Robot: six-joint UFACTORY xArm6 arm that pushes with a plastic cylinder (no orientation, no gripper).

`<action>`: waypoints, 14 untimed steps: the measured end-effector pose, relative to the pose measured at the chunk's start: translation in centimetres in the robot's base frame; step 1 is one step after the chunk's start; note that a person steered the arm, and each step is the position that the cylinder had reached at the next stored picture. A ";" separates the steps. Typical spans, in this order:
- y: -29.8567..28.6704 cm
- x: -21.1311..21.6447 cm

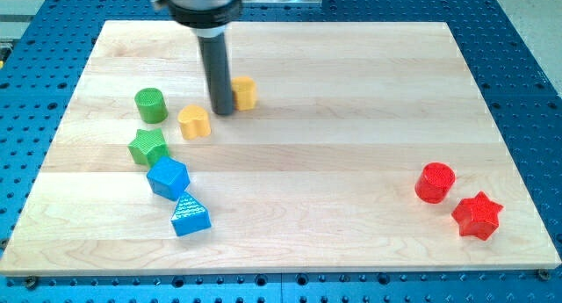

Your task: Push the green circle to the bottom right of the yellow hexagon

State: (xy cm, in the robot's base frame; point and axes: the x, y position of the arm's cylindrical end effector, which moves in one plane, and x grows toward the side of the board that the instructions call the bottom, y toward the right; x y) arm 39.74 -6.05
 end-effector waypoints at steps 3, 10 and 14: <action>-4.5 -4.4; -7.8 0.3; -1.9 -4.9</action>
State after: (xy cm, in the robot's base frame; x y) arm 34.82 -7.99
